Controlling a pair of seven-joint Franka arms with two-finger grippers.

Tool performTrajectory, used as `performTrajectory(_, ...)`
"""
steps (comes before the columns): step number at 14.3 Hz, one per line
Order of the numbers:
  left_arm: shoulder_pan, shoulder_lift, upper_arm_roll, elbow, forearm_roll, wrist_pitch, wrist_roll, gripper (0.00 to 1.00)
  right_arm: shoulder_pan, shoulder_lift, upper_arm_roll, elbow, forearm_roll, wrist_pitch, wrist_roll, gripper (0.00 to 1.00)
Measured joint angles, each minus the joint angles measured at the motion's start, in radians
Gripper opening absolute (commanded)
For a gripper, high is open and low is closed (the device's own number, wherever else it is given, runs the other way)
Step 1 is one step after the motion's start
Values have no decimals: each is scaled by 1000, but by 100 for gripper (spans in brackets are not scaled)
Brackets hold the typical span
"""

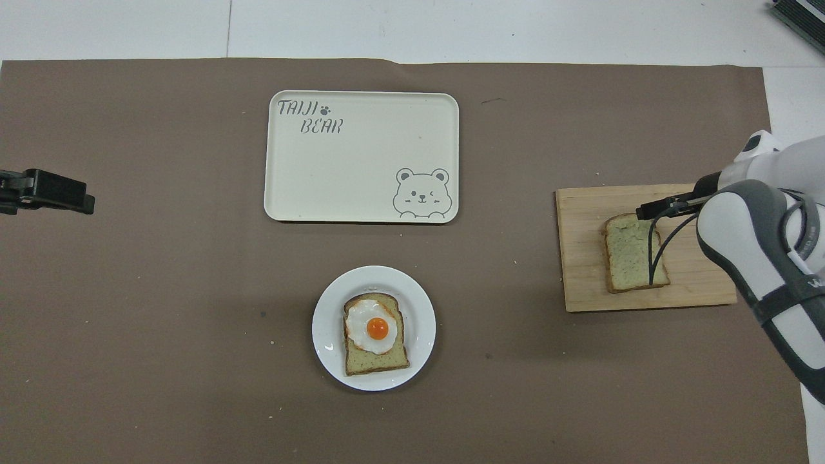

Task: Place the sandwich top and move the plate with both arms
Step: 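Reach the right gripper over the bread slice on the cutting board, then lower the right gripper and pinch the bread slice edge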

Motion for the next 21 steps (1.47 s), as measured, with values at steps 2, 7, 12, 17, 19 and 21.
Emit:
performTrajectory(2, 0, 0, 0, 0, 0, 0, 0, 100, 0, 13, 1, -19, 0, 14, -8, 100)
performTrajectory(7, 0, 0, 0, 0, 0, 0, 0, 100, -5, 15, -1, -72, 0, 20, -41, 100)
performTrajectory(12, 0, 0, 0, 0, 0, 0, 0, 100, -12, 15, 0, -102, 0, 35, -59, 50)
performTrajectory(17, 0, 0, 0, 0, 0, 0, 0, 100, -11, 5, 3, -106, 6, 38, -57, 0)
performTrajectory(19, 0, 0, 0, 0, 0, 0, 0, 100, -12, 3, -2, -106, 6, 40, -57, 0)
performTrajectory(21, 0, 0, 0, 0, 0, 0, 0, 100, -11, 3, -1, -106, 6, 40, -49, 0)
